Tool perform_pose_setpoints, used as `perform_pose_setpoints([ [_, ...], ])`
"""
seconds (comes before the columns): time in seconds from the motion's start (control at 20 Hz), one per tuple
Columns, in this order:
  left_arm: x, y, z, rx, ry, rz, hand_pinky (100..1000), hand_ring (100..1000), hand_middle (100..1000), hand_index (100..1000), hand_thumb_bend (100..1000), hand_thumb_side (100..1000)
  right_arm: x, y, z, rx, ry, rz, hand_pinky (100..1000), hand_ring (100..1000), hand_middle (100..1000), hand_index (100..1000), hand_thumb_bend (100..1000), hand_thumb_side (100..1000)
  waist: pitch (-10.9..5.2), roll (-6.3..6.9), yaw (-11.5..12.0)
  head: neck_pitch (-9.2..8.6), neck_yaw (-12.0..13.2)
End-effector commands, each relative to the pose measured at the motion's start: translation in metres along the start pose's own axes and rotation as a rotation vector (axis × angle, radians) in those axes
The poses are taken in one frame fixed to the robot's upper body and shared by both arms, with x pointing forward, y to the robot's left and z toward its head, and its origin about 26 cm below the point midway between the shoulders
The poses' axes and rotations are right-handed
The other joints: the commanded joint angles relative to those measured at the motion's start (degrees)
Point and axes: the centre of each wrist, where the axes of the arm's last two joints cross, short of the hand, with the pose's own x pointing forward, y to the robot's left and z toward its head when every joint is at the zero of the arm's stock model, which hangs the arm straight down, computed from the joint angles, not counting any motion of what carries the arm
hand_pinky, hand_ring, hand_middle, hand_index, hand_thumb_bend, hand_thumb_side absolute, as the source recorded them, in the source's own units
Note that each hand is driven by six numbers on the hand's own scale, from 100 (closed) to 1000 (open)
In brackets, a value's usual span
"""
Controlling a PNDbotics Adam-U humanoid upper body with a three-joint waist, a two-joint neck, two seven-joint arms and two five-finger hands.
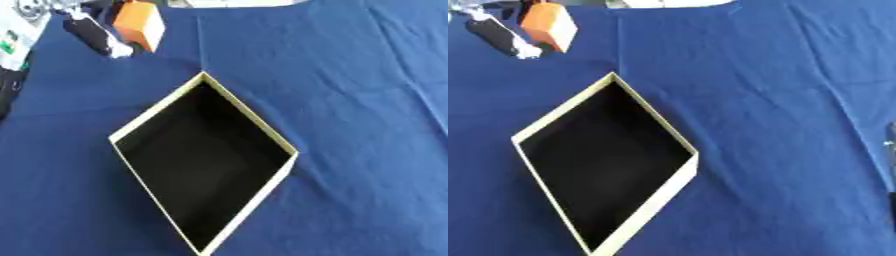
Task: Pick up objects on the table and place them in the box.
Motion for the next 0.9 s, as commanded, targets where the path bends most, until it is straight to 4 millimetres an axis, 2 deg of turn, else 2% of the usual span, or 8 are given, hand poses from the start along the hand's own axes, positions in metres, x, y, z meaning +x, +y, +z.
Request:
perform_pose_setpoints([
  [0.05,0.006,0.015,0.013,0.067,-0.014,-0.024,305,453,314,535,100,404,0.005,-0.004,-0.003,-0.006,-0.023,0.014,761,740,617,749,100,827,-2.21,-0.04,0.2,0.7,-0.4],
  [0.35,0.042,-0.014,0.01,0.078,-0.189,-0.025,283,440,295,532,100,406,0.004,-0.004,-0.001,-0.012,-0.018,0.014,761,741,618,750,100,823,-3.19,0.15,0.3,1.41,-1.0],
  [0.65,0.119,-0.002,0.059,0.07,-0.355,0.078,239,382,308,534,100,404,0.004,-0.003,-0.001,-0.016,-0.019,0.009,760,741,618,750,100,823,-3.11,0.41,0.2,1.63,-1.4],
  [0.75,0.135,-0.004,0.068,0.036,-0.377,0.07,235,375,309,530,100,404,0.004,-0.003,-0.001,-0.018,-0.019,0.007,760,741,618,750,100,823,-3.06,0.46,0.1,1.65,-1.3],
  [0.9,0.147,-0.011,0.073,-0.018,-0.388,0.051,232,373,311,527,100,401,0.004,-0.002,0.0,-0.02,-0.017,0.004,760,741,618,750,100,824,-2.99,0.48,0.0,1.69,-1.3],
])
